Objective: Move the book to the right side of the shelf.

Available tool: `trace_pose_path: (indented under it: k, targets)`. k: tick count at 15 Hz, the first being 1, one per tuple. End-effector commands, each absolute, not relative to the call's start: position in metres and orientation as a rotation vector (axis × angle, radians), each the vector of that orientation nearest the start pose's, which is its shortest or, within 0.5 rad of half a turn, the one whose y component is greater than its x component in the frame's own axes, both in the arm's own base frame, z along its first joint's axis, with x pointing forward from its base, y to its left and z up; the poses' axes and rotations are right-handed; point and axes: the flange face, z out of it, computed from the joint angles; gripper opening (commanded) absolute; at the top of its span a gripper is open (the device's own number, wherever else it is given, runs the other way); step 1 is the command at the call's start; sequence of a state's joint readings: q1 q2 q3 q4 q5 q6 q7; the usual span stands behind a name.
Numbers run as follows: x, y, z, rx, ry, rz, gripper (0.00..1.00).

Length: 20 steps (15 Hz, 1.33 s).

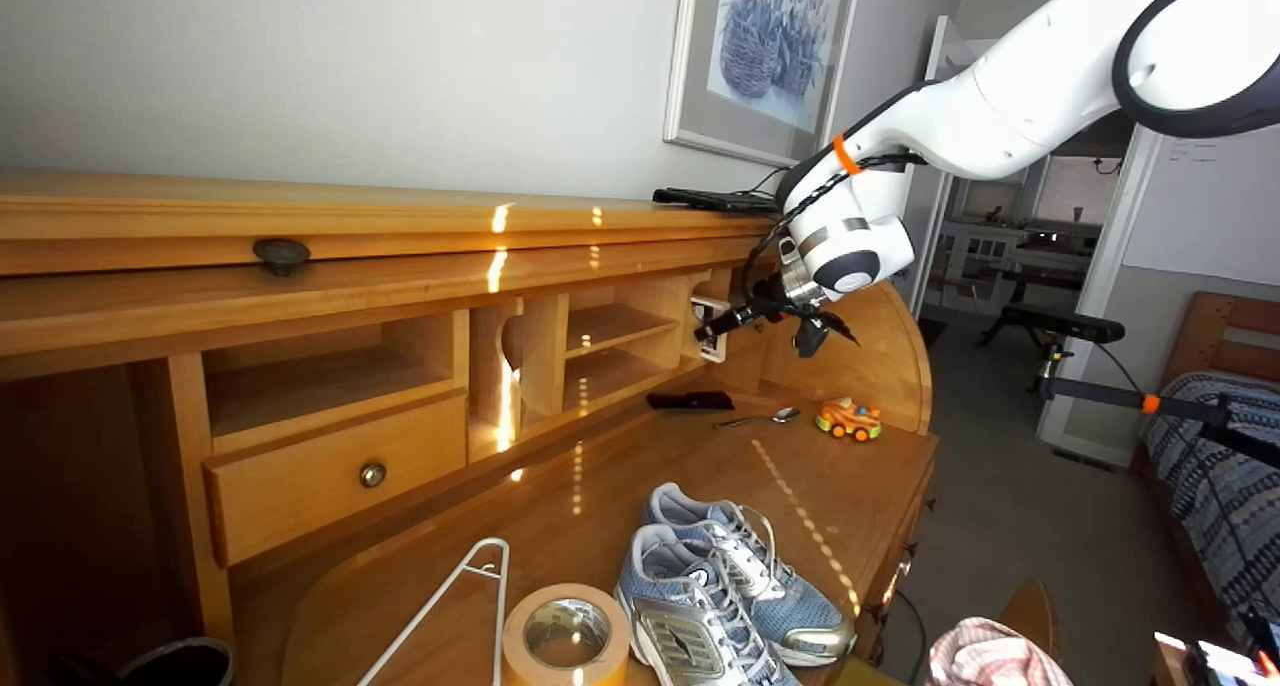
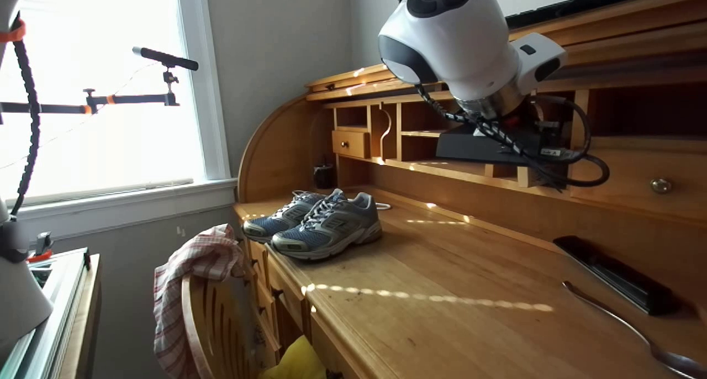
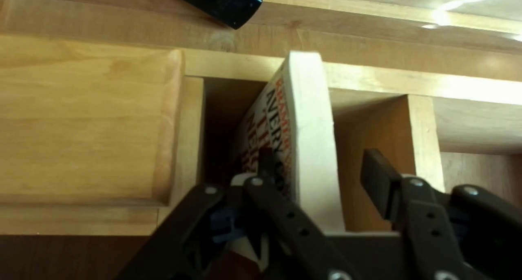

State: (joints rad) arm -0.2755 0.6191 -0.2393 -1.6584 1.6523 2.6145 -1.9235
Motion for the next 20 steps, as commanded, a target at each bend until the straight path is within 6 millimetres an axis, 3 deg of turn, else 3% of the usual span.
trace_pose_path:
  k: [1,3,6,8,15,20]
  targets:
    - [0.602,-0.336,0.282,-2.787,-0.148,-1.461,0.27]
    - [0.598,-0.336,0.286,-2.803,-0.137,-1.478,0.1]
    - [0.59,-0.331,0.29,-2.816,-0.126,-1.486,0.24]
    - [0.585,-0.329,0.293,-2.826,-0.109,-1.496,0.47]
    - [0.575,-0.313,0.307,-2.809,-0.089,-1.544,0.98]
    - [0.561,-0.305,0.317,-2.822,-0.034,-1.55,1.0]
